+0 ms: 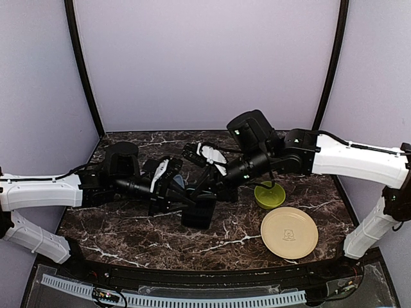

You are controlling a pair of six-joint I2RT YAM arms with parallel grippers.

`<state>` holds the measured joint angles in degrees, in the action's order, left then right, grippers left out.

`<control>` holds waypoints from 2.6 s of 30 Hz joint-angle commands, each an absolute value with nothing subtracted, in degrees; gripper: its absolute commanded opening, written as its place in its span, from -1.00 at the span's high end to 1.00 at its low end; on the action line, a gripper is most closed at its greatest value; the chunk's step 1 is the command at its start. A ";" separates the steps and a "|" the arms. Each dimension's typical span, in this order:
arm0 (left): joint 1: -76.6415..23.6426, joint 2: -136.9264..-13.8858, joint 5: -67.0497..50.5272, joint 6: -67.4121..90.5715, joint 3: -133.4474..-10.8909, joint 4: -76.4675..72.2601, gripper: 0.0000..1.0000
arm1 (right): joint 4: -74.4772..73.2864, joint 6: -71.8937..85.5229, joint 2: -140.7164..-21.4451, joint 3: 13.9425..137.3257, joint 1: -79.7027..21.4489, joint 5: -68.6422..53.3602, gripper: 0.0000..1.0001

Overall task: Put the phone into the phone case
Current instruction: Pass from the left arm to the right, then pass from the right arm to the left, then pass from the left arm to the right, then pass from the right arm to the left

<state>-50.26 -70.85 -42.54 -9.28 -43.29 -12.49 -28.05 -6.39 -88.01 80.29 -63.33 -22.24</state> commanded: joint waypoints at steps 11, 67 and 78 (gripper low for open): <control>-50.40 -70.09 -42.97 -9.87 -46.05 -15.41 0.27 | -19.40 -5.71 -79.19 78.95 -62.84 -25.64 1.00; -50.36 -66.58 -42.25 -3.16 -43.59 -23.82 0.75 | -9.73 1.27 -76.41 68.67 -58.14 -36.27 1.00; -50.37 -66.08 -40.34 -4.62 -42.79 -24.05 1.00 | -8.17 3.63 -76.88 69.11 -58.15 -29.86 -0.11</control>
<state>-50.15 -66.72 -40.93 -1.80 -42.13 -21.76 -12.64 0.69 -76.97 66.17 -58.02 -32.71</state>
